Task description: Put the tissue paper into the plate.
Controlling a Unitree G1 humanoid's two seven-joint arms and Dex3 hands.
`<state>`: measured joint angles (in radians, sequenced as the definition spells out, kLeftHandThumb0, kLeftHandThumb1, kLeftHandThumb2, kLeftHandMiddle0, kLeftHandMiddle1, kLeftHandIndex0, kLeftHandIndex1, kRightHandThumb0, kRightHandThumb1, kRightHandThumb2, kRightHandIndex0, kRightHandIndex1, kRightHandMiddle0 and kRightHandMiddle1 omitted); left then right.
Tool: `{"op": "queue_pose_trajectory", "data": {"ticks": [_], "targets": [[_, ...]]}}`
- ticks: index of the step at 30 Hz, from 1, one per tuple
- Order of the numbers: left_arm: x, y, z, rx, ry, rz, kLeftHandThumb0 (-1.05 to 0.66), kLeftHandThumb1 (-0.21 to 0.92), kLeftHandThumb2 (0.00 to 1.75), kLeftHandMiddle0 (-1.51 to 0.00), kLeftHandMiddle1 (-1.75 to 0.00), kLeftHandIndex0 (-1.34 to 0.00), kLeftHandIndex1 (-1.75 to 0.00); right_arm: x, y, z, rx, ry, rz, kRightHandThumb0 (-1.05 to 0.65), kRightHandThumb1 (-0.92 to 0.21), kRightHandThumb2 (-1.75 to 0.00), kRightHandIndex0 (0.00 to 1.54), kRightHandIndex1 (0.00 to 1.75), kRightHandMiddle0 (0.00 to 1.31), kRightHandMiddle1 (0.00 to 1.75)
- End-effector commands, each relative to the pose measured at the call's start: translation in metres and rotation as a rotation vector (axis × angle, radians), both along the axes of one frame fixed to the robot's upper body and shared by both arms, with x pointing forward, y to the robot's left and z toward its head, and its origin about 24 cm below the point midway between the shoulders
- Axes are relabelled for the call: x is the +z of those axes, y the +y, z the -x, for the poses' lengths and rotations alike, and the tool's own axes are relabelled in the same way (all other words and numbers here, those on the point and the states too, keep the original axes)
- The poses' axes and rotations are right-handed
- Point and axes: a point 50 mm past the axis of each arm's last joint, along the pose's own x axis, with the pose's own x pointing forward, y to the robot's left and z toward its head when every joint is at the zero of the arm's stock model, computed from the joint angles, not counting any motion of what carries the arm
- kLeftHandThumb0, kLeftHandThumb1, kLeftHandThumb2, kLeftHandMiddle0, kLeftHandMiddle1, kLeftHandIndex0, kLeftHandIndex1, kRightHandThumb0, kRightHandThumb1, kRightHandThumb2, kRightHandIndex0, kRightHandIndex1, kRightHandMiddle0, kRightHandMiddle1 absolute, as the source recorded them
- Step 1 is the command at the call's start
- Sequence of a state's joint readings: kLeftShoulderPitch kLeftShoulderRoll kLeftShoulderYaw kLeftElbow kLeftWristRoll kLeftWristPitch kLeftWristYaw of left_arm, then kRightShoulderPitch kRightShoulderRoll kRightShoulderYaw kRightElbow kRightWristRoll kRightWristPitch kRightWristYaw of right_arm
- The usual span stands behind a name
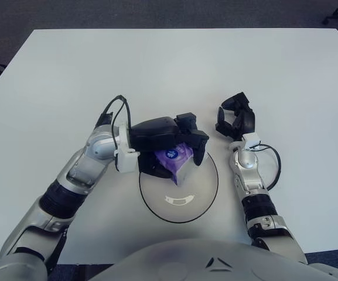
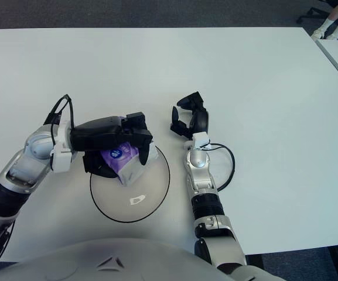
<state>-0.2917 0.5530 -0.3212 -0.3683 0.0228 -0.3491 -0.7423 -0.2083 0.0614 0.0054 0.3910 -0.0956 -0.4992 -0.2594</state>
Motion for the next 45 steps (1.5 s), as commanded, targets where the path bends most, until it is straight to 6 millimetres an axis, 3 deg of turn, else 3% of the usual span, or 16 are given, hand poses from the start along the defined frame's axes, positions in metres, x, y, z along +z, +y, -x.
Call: {"op": "queue_pose_trajectory", "data": {"ticks": [1,2,4,6,8,9,10,13,15,18,21,45], "targets": [[-0.002,0.006,0.009,0.063,-0.001,0.048,-0.46,0.40,1.21,-1.16,-1.75,-0.54,-1.75,-0.067,-0.007,0.039,-0.043,0.288,0.021,-0.41,-0.54,-1.05,0.68,1.71,0.44,1.75],[-0.001,0.007,0.009,0.073,-0.008,0.046,-0.45,0.42,1.18,-1.13,-1.75,-0.52,-1.75,-0.066,-0.006,0.040,-0.044,0.284,0.023,-0.41,-0.54,-1.05,0.68,1.71,0.44,1.75],[0.001,0.008,0.010,0.084,-0.015,0.041,-0.64,0.56,1.02,-0.90,-1.75,-0.27,-1.69,-0.065,-0.006,0.040,-0.045,0.281,0.027,-0.41,-0.54,-1.04,0.70,1.71,0.44,1.75],[0.001,0.009,0.011,0.085,-0.017,0.029,-0.74,0.65,0.92,-0.70,-1.75,-0.14,-1.61,-0.066,-0.007,0.040,-0.046,0.287,0.030,-0.41,-0.54,-1.04,0.70,1.71,0.44,1.75],[0.004,0.012,0.013,0.072,-0.015,-0.003,-0.82,0.79,0.76,-0.32,-1.62,-0.06,-1.16,-0.068,-0.009,0.040,-0.046,0.299,0.032,-0.41,-0.55,-1.03,0.71,1.71,0.43,1.75],[0.006,0.014,0.013,0.063,-0.013,-0.020,-0.82,0.79,0.76,-0.32,-1.62,-0.06,-1.16,-0.070,-0.010,0.039,-0.046,0.306,0.032,-0.41,-0.55,-1.03,0.71,1.71,0.43,1.75],[0.006,0.014,0.014,0.050,-0.004,-0.029,-0.88,0.85,0.77,-0.16,-1.05,-0.03,-0.67,-0.071,-0.011,0.038,-0.046,0.309,0.035,-0.41,-0.56,-1.02,0.70,1.70,0.43,1.75],[0.006,0.015,0.015,0.036,0.018,-0.022,-0.97,0.90,0.85,-0.05,-0.48,-0.01,-0.22,-0.072,-0.011,0.037,-0.045,0.312,0.040,-0.41,-0.56,-1.02,0.71,1.67,0.42,1.75],[0.006,0.014,0.014,0.022,0.045,0.007,-1.00,0.91,0.89,-0.03,-0.28,0.00,-0.11,-0.073,-0.011,0.037,-0.043,0.312,0.043,-0.41,-0.56,-1.02,0.72,1.66,0.42,1.75],[0.005,0.013,0.013,0.007,0.072,0.043,-1.03,0.92,0.93,-0.01,-0.09,0.00,-0.04,-0.075,-0.011,0.036,-0.041,0.319,0.042,-0.41,-0.56,-1.02,0.73,1.64,0.42,1.75],[0.005,0.014,0.013,0.008,0.069,0.067,-1.04,0.92,0.96,0.00,-0.03,0.00,-0.01,-0.078,-0.011,0.035,-0.035,0.331,0.037,-0.41,-0.56,-1.02,0.74,1.62,0.42,1.75],[0.005,0.020,0.012,-0.009,0.070,0.082,-1.05,0.92,0.96,0.00,0.00,0.00,0.00,-0.093,-0.019,0.031,0.005,0.338,-0.010,-0.41,-0.56,-1.02,0.72,1.56,0.43,1.75]]}}
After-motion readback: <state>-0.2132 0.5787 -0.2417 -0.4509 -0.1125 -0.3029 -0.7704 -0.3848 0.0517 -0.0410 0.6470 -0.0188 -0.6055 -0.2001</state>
